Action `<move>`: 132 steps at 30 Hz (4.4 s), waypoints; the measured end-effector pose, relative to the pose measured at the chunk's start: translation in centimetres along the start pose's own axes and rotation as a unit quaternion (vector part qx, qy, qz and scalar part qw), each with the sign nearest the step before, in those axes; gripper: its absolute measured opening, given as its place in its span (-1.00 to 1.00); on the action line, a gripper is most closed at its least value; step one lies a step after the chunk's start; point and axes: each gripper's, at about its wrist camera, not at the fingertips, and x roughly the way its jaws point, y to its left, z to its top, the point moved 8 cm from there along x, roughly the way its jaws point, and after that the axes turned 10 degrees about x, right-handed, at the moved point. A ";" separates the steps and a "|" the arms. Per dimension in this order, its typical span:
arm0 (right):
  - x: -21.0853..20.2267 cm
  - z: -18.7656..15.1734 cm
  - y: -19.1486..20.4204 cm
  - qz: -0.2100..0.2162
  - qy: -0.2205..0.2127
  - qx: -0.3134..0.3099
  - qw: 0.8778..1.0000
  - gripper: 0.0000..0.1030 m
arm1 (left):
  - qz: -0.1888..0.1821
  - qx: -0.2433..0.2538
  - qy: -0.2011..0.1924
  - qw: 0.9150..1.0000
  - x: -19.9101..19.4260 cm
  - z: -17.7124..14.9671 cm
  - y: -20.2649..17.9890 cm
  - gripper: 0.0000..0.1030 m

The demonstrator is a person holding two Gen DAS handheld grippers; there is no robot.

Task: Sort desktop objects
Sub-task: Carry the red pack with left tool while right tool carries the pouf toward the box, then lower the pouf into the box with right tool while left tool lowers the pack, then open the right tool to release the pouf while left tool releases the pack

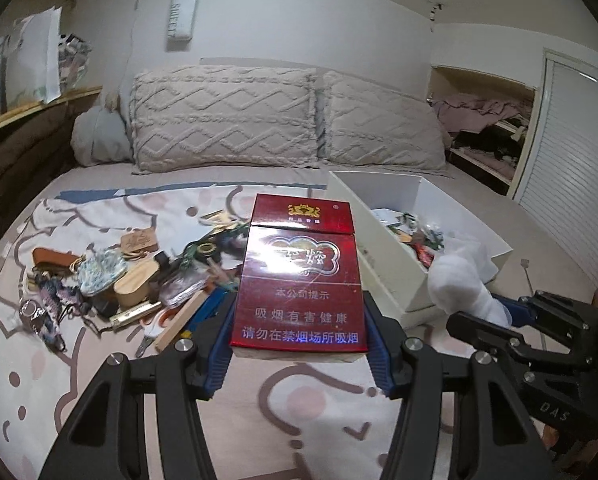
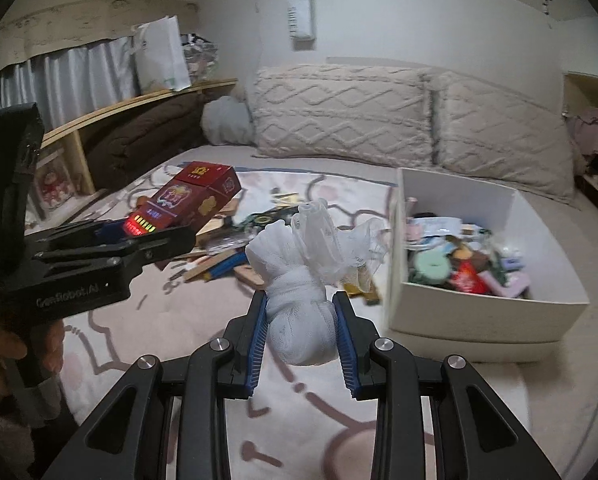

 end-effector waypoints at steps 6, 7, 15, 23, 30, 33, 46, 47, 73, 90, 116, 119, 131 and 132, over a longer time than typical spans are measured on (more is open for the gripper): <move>-2.4 1.6 -3.5 -0.016 -0.016 0.015 1.000 -0.36 | -0.006 0.027 0.003 1.000 0.5 2.1 -3.5 0.10; -2.8 2.0 -4.3 -0.017 -0.019 0.019 0.999 -0.36 | -0.005 0.029 0.001 1.000 0.6 2.5 -4.0 0.10; -4.4 4.6 -9.2 -0.034 -0.033 0.045 0.998 -0.36 | -0.014 0.041 -0.019 0.999 1.5 7.0 -7.8 0.10; -5.0 7.3 -13.9 -0.058 -0.035 0.062 0.996 -0.36 | -0.031 0.045 -0.028 0.998 3.6 11.2 -10.6 0.10; -4.7 9.7 -16.6 -0.067 -0.033 0.062 0.995 -0.36 | -0.039 0.047 -0.033 0.998 5.3 14.2 -11.7 0.10; -4.3 10.8 -17.7 -0.067 -0.028 0.061 0.995 -0.36 | -0.038 0.057 -0.031 0.997 6.0 15.5 -12.0 0.10; -1.6 14.4 -21.2 -0.051 -0.003 0.043 0.998 -0.36 | -0.054 0.134 -0.058 0.988 7.8 19.5 -13.9 0.10; -1.2 14.5 -21.2 -0.047 -0.001 0.044 0.998 -0.36 | -0.056 0.137 -0.057 0.987 8.1 19.6 -14.1 0.10; 8.6 6.1 -26.1 -0.083 0.203 0.009 0.976 -0.36 | -0.037 0.064 0.041 0.996 17.5 17.3 -11.8 0.10; 9.1 3.5 -26.3 -0.099 0.230 0.005 0.968 0.71 | -0.029 0.044 0.092 0.994 19.5 16.3 -13.2 0.10; 9.2 4.1 -26.4 -0.047 0.200 0.067 0.976 0.71 | -0.057 0.039 0.224 0.972 32.3 15.6 -14.5 0.10; 9.1 4.1 -26.5 -0.050 0.200 0.068 0.976 0.71 | -0.063 0.035 0.238 0.968 33.1 15.3 -14.7 0.10; 9.0 3.6 -25.4 -0.040 0.201 0.052 0.977 0.71 | -0.062 0.064 0.279 0.956 35.5 15.1 -16.2 0.36; 9.0 3.7 -25.4 -0.039 0.200 0.053 0.978 0.71 | -0.052 0.067 0.283 0.955 35.7 14.8 -16.2 0.80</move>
